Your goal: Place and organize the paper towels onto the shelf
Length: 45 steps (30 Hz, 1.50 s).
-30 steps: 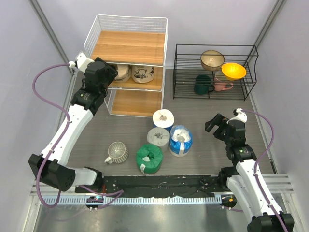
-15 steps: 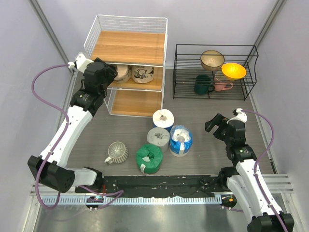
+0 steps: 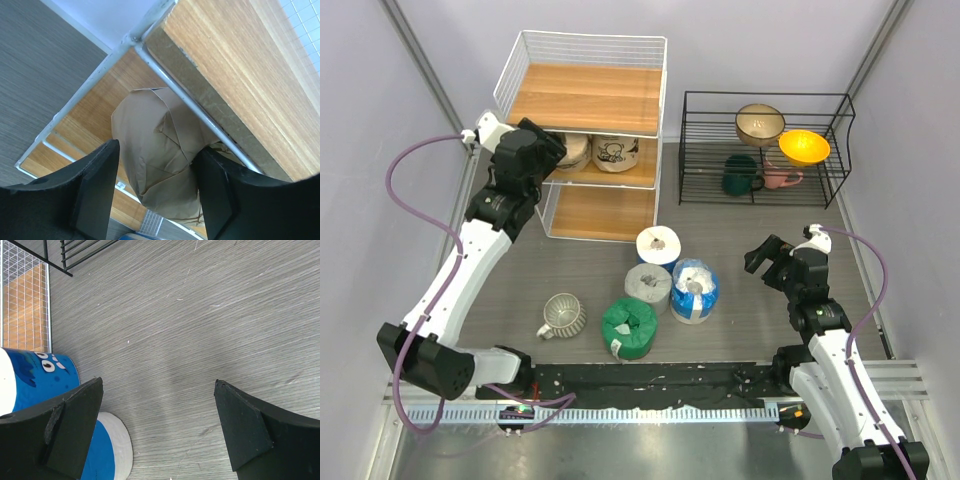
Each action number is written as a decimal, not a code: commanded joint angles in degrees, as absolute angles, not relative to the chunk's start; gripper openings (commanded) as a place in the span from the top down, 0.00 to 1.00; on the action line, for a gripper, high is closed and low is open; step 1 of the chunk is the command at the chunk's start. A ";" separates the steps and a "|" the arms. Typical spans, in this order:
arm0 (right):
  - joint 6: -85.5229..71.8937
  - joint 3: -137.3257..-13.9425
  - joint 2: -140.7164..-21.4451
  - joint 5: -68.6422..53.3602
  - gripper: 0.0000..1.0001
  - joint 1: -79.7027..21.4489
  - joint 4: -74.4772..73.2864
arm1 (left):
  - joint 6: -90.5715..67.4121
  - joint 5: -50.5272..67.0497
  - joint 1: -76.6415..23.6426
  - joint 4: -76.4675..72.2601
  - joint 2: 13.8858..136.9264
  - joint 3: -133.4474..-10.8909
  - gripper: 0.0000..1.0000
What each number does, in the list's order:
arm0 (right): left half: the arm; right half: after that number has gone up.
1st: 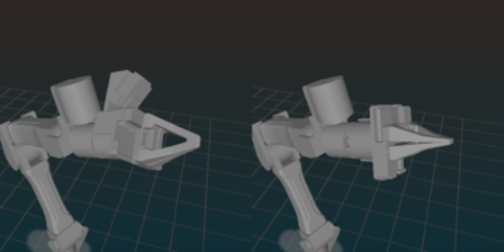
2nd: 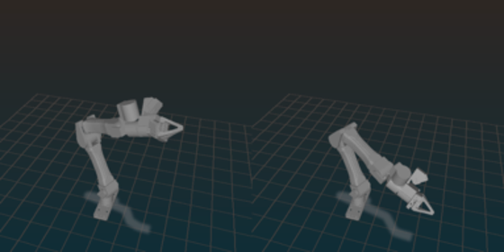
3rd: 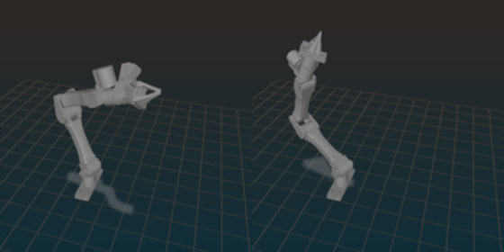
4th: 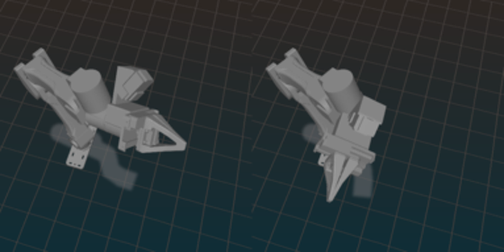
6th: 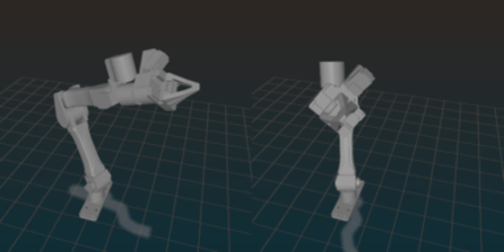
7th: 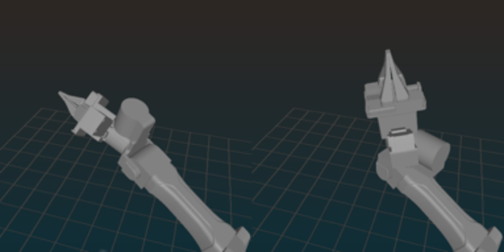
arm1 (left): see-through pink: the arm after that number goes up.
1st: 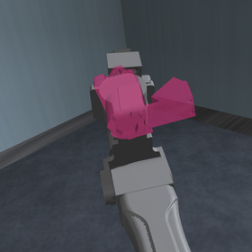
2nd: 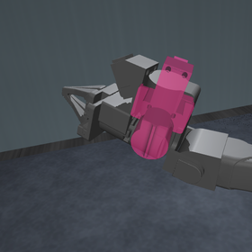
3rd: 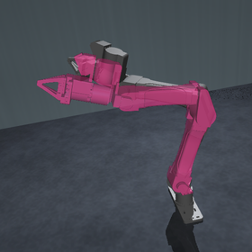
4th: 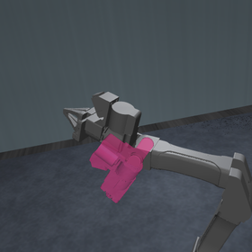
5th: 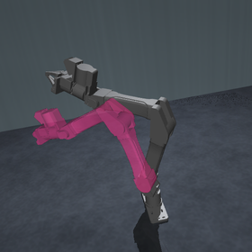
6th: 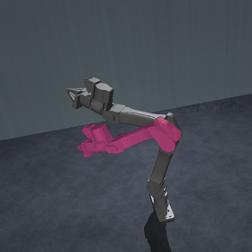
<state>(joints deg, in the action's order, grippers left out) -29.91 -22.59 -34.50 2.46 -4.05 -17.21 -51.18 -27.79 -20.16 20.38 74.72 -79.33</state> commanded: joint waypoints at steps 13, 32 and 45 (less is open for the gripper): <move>-30.06 -23.29 -34.10 2.64 0.01 -4.22 -15.73 | -51.33 -28.92 -20.13 17.31 72.77 -78.92 0.32; -29.79 -23.55 -34.54 2.72 0.01 -4.31 -15.73 | -50.19 -28.48 -18.46 16.61 73.13 -80.95 0.23; -29.88 -23.47 -34.72 2.37 0.01 -4.22 -15.64 | -50.01 -27.16 -17.67 15.47 71.54 -81.21 0.23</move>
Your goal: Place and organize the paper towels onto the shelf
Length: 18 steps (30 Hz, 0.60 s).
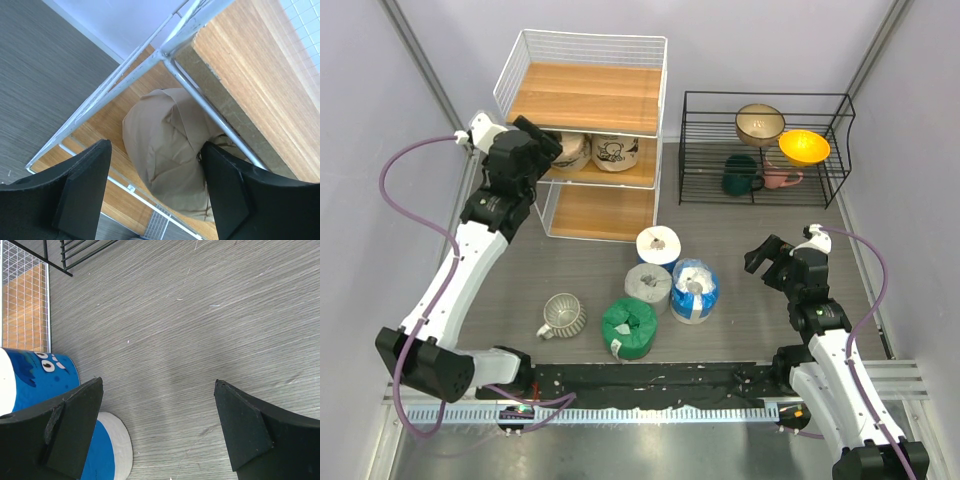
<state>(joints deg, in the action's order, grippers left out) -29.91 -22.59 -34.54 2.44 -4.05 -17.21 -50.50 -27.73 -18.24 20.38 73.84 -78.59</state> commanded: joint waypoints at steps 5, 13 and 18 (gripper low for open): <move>-29.88 -23.38 -34.72 2.37 0.01 -4.31 -15.64 | -51.06 -25.23 -17.58 13.45 70.40 -78.84 0.23; -29.88 -23.38 -34.72 2.29 0.01 -4.31 -15.56 | -51.50 -24.79 -17.49 12.83 68.91 -76.29 0.22; -29.97 -23.29 -34.63 2.11 0.01 -4.31 -15.73 | -51.33 -24.43 -17.40 13.18 68.55 -76.03 0.22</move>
<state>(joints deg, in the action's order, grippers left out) -29.91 -22.59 -34.54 2.42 -4.05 -17.21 -50.83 -25.21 -17.87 17.39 70.61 -76.25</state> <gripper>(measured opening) 0.988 0.778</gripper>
